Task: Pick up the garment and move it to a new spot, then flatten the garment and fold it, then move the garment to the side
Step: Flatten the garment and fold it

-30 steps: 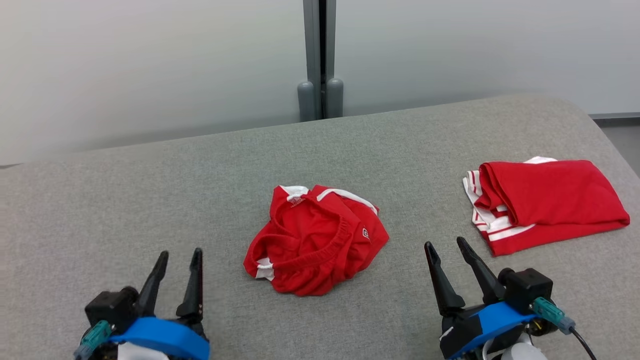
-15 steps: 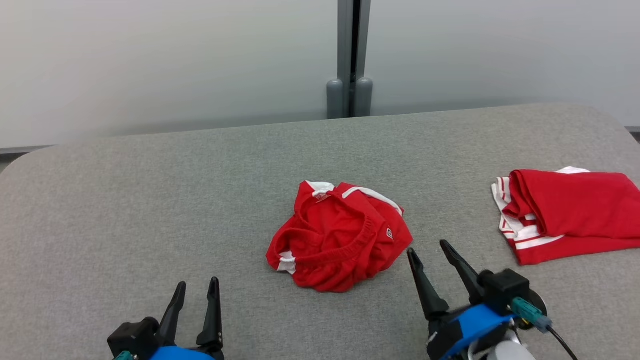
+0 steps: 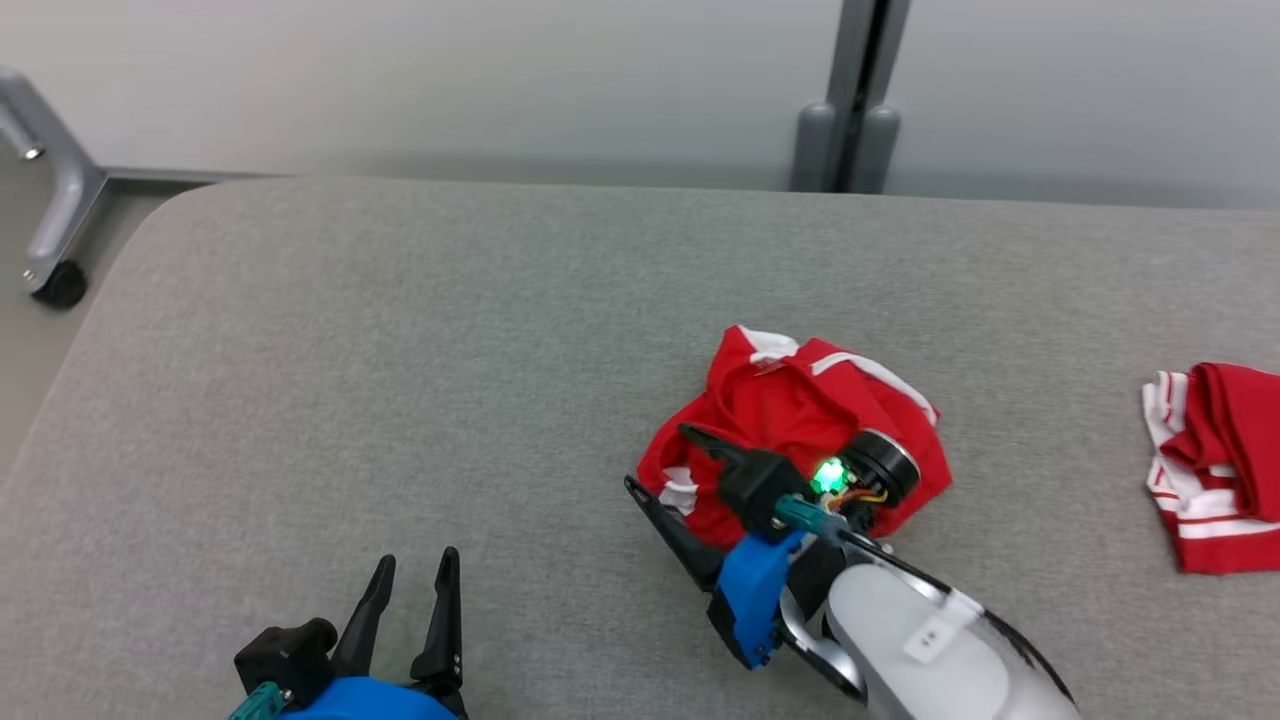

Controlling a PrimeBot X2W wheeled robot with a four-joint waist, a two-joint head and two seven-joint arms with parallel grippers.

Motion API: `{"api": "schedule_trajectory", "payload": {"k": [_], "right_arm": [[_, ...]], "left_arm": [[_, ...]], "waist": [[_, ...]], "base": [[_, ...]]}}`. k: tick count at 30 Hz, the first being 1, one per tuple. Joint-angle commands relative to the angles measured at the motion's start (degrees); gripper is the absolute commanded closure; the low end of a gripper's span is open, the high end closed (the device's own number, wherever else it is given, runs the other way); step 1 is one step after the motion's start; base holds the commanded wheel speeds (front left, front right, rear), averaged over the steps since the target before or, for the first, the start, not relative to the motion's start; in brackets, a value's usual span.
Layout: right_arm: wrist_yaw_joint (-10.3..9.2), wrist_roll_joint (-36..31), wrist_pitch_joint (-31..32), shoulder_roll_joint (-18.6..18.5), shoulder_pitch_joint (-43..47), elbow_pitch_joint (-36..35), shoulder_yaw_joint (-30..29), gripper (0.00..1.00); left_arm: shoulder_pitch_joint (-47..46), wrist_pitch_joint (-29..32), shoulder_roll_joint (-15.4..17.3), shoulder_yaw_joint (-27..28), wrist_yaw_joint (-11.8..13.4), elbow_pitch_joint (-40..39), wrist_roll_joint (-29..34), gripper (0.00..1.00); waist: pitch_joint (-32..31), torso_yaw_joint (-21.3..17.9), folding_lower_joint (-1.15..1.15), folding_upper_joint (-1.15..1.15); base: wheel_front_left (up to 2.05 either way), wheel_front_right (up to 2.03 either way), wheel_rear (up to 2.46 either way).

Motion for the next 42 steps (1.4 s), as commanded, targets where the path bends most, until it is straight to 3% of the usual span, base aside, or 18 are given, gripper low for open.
{"api": "schedule_trajectory", "payload": {"k": [1, 11, 25, 34, 36, 37, 38, 39, 40, 42], "right_arm": [[-0.02, -1.6, 2.5, -0.2, -3.1, 2.3, 1.3, 0.00], [-0.01, -6.2, 7.6, -0.2, -2.9, 5.8, 2.9, 0.00], [-0.02, -10.2, 10.2, -0.2, 0.7, 1.4, 0.7, 0.00], [-0.02, -12.3, 14.2, -0.2, 0.9, 1.1, -1.1, 0.00], [-0.01, -13.0, 15.7, -0.2, 0.9, 1.1, -1.1, 0.35], [-0.02, -12.9, 16.4, -0.2, 1.0, 1.2, -1.2, 0.56], [-0.02, -12.9, 16.9, -0.2, 1.1, 1.1, -1.4, 0.69], [-0.01, -13.3, 17.6, -0.2, 1.1, 1.2, -1.5, 0.93], [-0.02, -13.5, 17.8, -0.2, 1.2, 1.2, -1.7, 1.00], [-0.01, -13.4, 18.2, -0.2, 1.4, 1.1, -2.0, 1.00]], "left_arm": [[-1.5, -0.1, 0.3, -0.8, 0.1, 0.3, -0.8, 0.00], [-2.3, -0.1, 0.5, -2.0, 0.1, 0.3, -2.3, 0.00], [-1.6, -0.1, 0.8, -1.9, 0.1, -0.6, -2.5, 0.00], [-2.1, -0.1, 0.8, -2.6, 0.1, 0.0, -3.0, 0.00], [-2.1, -0.1, 0.8, -2.5, 0.1, 0.2, -3.2, 0.00], [-1.9, -0.1, 0.9, -2.6, 0.1, 0.3, -3.2, 0.00], [-1.7, -0.1, 0.9, -2.7, 0.1, 0.3, -3.3, 0.00], [-1.6, -0.1, 0.8, -2.6, 0.1, 0.5, -3.4, 0.00], [-1.4, -0.1, 0.8, -2.7, 0.1, 0.6, -3.5, 0.00], [-1.3, -0.1, 0.7, -2.6, 0.1, 0.8, -3.6, 0.00]], "waist": [[1.9, 2.3, -0.01, 0.00], [2.8, 3.9, -0.01, 0.00], [1.9, 1.5, -0.01, 0.00], [1.9, 2.6, -0.01, 0.00], [1.8, 2.9, -0.01, 0.00], [1.8, 3.1, -0.01, 0.00], [1.7, 3.2, -0.01, 0.00], [1.6, 3.3, -0.01, 0.00], [1.5, 3.4, -0.01, 0.00], [1.2, 3.6, -0.01, 0.00]], "base": [[0.00, 0.00, 0.00], [0.00, 0.00, 0.00], [0.00, 0.00, 0.00], [0.00, 0.00, 0.00], [0.00, 0.00, 0.00], [0.00, 0.00, 0.00], [0.00, 0.00, 0.00], [0.00, 0.00, 0.00], [0.00, 0.00, 0.00], [0.00, 0.00, 0.00]]}}
